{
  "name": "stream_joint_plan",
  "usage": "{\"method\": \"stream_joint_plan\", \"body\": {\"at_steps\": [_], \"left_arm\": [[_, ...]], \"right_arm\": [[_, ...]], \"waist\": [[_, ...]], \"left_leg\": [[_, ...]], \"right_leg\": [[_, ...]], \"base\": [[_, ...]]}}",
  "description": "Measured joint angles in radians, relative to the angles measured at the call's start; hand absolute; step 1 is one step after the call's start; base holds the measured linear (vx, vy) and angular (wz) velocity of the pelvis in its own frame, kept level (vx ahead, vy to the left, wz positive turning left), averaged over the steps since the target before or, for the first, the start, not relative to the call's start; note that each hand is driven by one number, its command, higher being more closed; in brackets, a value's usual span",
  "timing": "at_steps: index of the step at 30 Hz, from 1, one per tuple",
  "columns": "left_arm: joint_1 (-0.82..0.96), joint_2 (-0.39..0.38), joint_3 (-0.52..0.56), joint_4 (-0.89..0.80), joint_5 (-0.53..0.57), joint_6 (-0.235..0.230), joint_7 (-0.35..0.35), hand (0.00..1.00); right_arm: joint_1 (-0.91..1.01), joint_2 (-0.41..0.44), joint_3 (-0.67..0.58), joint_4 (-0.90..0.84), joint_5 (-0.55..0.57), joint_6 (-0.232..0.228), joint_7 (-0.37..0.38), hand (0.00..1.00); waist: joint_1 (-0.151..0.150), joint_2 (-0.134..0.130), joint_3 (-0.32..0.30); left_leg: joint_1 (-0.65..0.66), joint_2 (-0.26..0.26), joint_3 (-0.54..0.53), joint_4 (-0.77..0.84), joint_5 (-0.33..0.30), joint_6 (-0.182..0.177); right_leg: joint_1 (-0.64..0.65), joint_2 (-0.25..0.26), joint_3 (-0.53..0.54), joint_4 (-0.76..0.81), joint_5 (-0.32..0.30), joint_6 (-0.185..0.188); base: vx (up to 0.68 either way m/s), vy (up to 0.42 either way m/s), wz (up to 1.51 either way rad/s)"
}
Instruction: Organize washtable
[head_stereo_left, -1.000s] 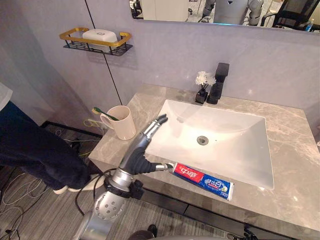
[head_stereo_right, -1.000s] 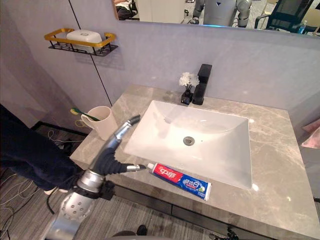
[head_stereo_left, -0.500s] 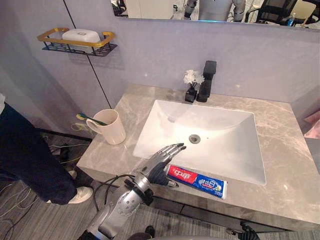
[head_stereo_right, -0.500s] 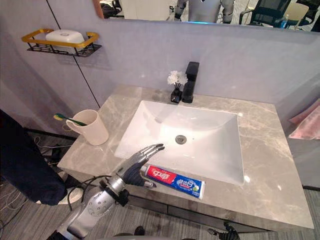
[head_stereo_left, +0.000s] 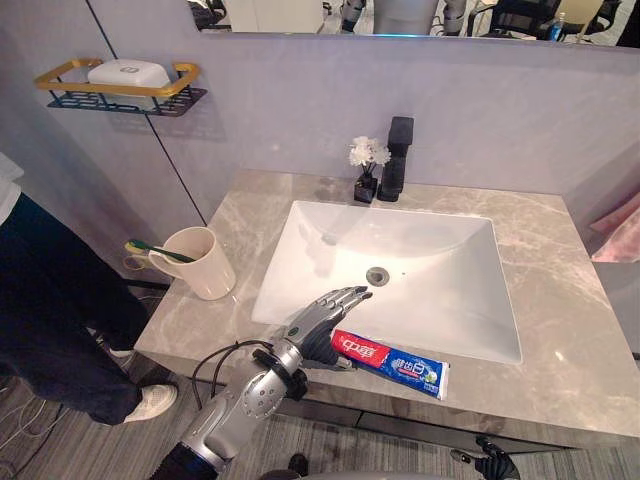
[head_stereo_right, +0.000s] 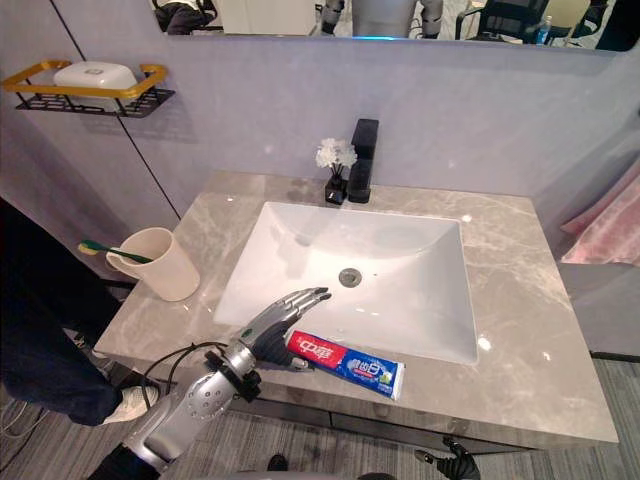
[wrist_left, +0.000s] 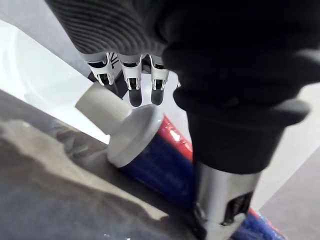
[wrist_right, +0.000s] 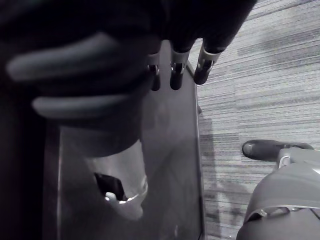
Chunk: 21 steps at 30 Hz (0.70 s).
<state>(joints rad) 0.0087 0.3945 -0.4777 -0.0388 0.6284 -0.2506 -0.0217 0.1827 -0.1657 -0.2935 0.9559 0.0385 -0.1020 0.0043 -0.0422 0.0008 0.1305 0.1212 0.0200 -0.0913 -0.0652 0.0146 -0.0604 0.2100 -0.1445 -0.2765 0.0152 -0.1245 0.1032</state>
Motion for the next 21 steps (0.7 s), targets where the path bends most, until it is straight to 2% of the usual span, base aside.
{"method": "stream_joint_plan", "body": {"at_steps": [4, 12, 16, 21], "left_arm": [[0.0, 0.025, -0.009, 0.029, 0.004, -0.003, -0.006, 1.0], [-0.033, 0.019, 0.005, 0.03, -0.001, 0.003, 0.002, 1.0], [-0.038, 0.019, 0.017, 0.04, -0.001, 0.013, 0.002, 1.0], [-0.035, 0.019, 0.018, 0.038, -0.007, 0.013, 0.001, 1.0]], "right_arm": [[0.0, -0.001, 0.0, 0.0, 0.0, 0.0, 0.0, 0.0], [-0.001, -0.014, 0.0, 0.001, 0.001, 0.0, 0.0, 0.0], [-0.02, -0.018, -0.002, 0.001, 0.01, 0.0, 0.0, 0.0], [-0.02, -0.02, -0.005, 0.002, 0.013, 0.003, -0.001, 0.0]], "waist": [[0.0, 0.001, 0.0], [-0.007, 0.012, 0.004], [-0.033, 0.018, 0.007], [-0.029, 0.02, 0.009]], "left_leg": [[0.001, 0.0, 0.003, -0.002, 0.0, 0.0], [0.017, 0.002, 0.013, -0.006, -0.001, 0.0], [0.019, 0.004, 0.017, -0.007, -0.001, 0.0], [0.024, 0.005, 0.027, -0.007, -0.005, 0.0]], "right_leg": [[-0.001, 0.0, 0.002, -0.002, 0.0, 0.0], [0.008, 0.0, 0.006, -0.001, 0.0, 0.0], [0.007, 0.002, 0.011, -0.002, 0.0, 0.0], [0.007, 0.002, 0.028, -0.004, 0.0, 0.0]], "base": [[0.0, 0.0, 0.0], [-0.02, -0.007, -0.04], [-0.02, -0.009, -0.03], [0.0, -0.009, -0.07]]}}
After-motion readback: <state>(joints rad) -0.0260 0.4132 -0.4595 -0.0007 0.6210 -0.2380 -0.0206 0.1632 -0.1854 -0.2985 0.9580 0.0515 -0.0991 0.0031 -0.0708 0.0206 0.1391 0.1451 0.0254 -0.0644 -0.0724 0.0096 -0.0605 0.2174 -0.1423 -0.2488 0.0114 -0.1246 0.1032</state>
